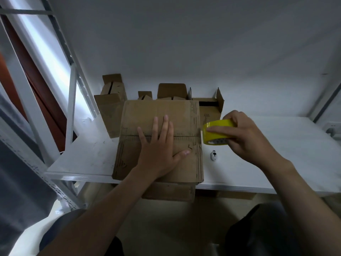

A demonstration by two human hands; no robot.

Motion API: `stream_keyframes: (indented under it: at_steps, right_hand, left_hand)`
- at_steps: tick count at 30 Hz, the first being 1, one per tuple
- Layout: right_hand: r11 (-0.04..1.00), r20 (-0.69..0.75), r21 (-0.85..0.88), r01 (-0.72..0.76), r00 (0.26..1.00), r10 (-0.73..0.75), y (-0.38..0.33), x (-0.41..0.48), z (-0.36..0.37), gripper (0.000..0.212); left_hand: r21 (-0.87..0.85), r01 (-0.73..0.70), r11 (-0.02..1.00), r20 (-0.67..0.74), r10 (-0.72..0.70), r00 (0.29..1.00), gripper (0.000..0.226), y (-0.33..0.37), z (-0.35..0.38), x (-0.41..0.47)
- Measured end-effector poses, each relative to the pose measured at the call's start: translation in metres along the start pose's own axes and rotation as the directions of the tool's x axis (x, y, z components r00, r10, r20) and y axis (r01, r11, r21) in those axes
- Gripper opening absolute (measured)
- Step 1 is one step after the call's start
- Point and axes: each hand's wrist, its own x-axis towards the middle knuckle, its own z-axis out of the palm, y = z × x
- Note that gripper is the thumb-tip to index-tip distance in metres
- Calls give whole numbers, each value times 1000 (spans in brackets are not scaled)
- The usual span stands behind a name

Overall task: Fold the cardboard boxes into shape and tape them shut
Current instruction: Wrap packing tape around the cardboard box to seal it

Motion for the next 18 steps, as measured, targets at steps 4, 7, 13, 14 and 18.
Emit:
stream_keyframes:
  at_steps: [4,7,13,14,18]
  right_hand:
    - [997,-15,-75,-25,1000,24,21,-11,7,55]
    - [999,-24,-32,-44,999,43,32,-14,21,55]
    - [993,27,74,-91,996,89,35,-12,59,61]
    - [992,29,87,-89,996,87,33,-10,64,62]
    - [989,14,109,-99,995,98,29,-5,79,63]
  left_hand:
    - [2,0,1000,-5,0,1000,110,-1,1,0]
    - [10,0,1000,-12,0,1000,109,0,1,0]
    - [11,-4,1000,-11,4,1000,106,-2,2,-1]
    - [15,-6,1000,-8,7,1000,105,-2,2,-1]
    - [26,-5,1000,7,4,1000,97,-2,0,-1]
